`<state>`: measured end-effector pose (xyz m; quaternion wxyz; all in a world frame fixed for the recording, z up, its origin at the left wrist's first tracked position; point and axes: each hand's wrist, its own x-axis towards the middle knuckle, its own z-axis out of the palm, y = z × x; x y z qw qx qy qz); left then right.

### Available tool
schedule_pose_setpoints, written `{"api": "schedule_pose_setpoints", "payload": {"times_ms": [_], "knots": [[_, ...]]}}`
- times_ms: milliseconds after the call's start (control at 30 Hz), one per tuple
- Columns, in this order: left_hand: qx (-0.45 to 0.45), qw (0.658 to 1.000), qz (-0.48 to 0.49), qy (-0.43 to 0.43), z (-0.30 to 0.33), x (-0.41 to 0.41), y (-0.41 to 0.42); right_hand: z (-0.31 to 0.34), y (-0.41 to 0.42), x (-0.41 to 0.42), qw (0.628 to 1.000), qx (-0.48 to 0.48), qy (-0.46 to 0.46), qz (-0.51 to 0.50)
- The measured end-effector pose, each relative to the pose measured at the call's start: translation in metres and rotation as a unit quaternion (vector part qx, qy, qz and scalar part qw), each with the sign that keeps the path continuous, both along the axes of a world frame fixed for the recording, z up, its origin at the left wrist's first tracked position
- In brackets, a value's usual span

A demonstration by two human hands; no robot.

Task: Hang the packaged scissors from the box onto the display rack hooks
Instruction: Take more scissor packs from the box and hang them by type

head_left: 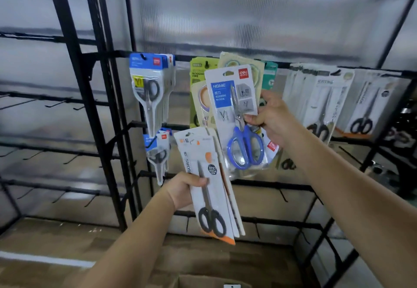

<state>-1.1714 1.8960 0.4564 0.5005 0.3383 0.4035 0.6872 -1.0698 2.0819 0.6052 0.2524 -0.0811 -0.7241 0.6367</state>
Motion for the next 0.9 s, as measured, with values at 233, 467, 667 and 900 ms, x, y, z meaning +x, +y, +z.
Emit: {"api": "schedule_pose_setpoints", "payload": {"times_ms": [233, 467, 667, 900], "knots": [[0.016, 0.999, 0.028, -0.008, 0.006, -0.001, 0.003, -0.015, 0.004, -0.003, 0.999, -0.025, 0.004, -0.037], [-0.083, 0.992, 0.095, 0.009, 0.005, -0.003, 0.004, -0.020, 0.012, -0.007, 0.993, -0.075, 0.041, -0.079], [-0.094, 0.956, 0.277, -0.018, -0.007, -0.018, -0.006, -0.027, 0.039, -0.006, 0.982, -0.119, 0.035, -0.143], [-0.078, 0.933, 0.343, -0.077, 0.014, -0.013, 0.027, -0.063, 0.024, -0.010, 0.994, -0.053, -0.088, -0.026]]}}
